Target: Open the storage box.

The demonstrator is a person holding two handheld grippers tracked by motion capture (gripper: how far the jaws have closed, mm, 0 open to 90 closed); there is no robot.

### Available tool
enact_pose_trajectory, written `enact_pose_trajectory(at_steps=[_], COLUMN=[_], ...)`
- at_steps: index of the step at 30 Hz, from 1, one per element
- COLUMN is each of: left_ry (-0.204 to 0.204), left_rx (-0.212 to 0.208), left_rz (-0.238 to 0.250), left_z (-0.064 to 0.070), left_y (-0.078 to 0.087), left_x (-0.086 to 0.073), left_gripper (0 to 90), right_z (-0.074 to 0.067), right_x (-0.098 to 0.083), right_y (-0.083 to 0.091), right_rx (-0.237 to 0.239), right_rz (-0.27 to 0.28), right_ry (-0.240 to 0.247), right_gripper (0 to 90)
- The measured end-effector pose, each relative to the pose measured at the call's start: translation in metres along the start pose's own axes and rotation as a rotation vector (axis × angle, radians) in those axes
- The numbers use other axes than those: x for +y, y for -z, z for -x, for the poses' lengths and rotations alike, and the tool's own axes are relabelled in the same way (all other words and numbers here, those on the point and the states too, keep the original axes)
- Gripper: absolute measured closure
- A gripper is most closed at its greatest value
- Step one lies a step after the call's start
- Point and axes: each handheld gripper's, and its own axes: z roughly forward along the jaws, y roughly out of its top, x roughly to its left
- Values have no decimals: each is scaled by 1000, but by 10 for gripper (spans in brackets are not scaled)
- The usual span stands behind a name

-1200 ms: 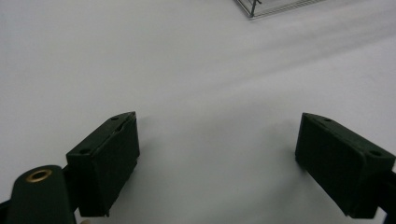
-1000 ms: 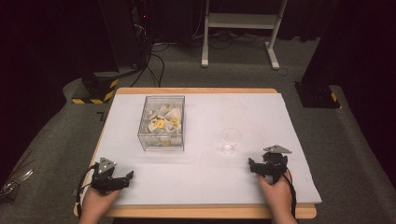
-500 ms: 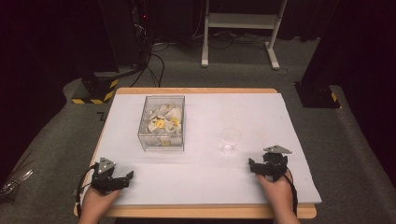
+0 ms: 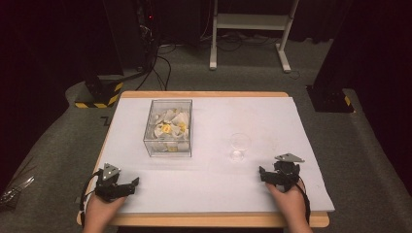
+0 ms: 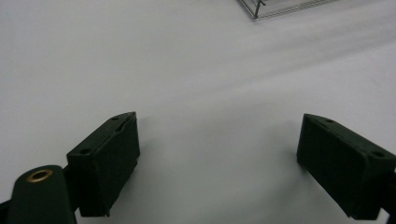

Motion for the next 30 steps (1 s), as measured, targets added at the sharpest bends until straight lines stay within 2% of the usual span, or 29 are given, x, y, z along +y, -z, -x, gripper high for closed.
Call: enact_pose_trajectory(at_steps=[6, 7, 9, 10, 11, 14, 19, 21, 25, 30], left_ry=[19, 17, -14, -14, -15, -39, -26, -38, -38, -66], left_rx=[-3, -6, -7, -7, -26, -29, -51, -45, -62, -77], left_rz=[0, 4, 2, 2, -6, 1, 7, 5, 12, 1], left_z=[-3, -3, -1, -1, 0, 5, 9, 13, 16, 22], left_y=[-1, -1, 0, 0, -1, 0, 2, 3, 3, 1], left_x=[5, 5, 8, 8, 10, 13, 17, 19, 20, 23], left_gripper=[150, 150, 150, 150, 150, 151, 149, 148, 147, 153], right_z=[0, 0, 0, 0, 0, 0, 0, 0, 0, 0], right_x=[0, 0, 0, 0, 0, 0, 0, 0, 0, 0], right_y=[0, 0, 0, 0, 0, 0, 0, 0, 0, 0], right_rx=[0, -2, -4, -4, -3, -4, -2, 0, 0, -1], right_rz=[1, 3, 4, 5, 3, 3, 3, 3, 1, 0], right_ry=[0, 2, 4, 3, 3, 4, 1, 2, 1, 1], right_gripper=[93, 95, 95, 95, 95, 95, 95, 95, 95, 94])
